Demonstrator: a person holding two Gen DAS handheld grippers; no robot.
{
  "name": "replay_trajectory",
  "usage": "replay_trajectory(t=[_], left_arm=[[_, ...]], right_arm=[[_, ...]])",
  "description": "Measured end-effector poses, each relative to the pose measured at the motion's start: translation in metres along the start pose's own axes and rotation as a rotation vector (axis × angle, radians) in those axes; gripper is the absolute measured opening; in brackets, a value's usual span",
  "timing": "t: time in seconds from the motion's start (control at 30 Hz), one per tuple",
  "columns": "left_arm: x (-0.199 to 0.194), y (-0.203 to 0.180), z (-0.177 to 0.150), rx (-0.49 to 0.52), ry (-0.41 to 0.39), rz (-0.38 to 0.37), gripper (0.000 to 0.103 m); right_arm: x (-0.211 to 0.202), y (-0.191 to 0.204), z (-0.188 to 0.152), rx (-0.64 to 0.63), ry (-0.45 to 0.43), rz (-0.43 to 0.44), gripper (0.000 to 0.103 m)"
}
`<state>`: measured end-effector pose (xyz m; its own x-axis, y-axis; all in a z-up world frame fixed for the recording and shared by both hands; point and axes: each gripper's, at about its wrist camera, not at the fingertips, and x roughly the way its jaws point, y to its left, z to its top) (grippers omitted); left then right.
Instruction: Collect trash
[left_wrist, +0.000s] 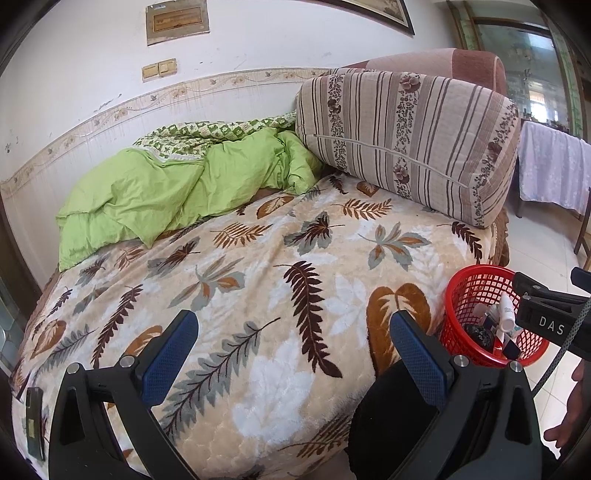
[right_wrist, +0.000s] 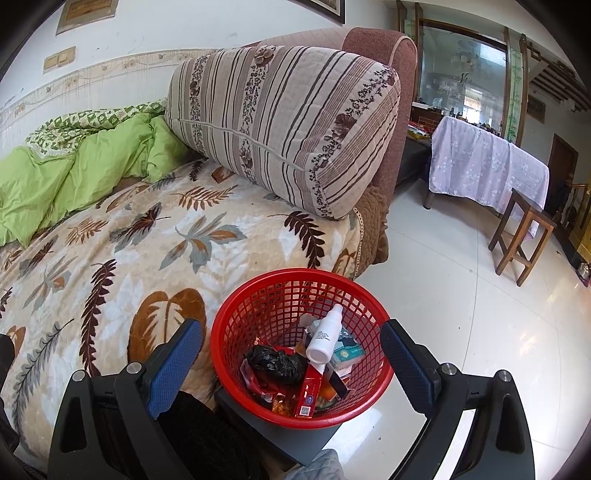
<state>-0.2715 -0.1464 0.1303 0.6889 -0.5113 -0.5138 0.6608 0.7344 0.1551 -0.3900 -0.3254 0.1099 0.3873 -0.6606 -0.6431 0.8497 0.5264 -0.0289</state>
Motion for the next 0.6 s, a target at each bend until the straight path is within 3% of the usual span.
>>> replay_trajectory(t=[0.6], left_arm=[[-0.0001, -0.001, 0.001, -0.001, 0.0, 0.001, 0.103]], right_arm=[[0.0027, -0.0017, -0.0011, 0.003, 0.012, 0.002, 0.098]])
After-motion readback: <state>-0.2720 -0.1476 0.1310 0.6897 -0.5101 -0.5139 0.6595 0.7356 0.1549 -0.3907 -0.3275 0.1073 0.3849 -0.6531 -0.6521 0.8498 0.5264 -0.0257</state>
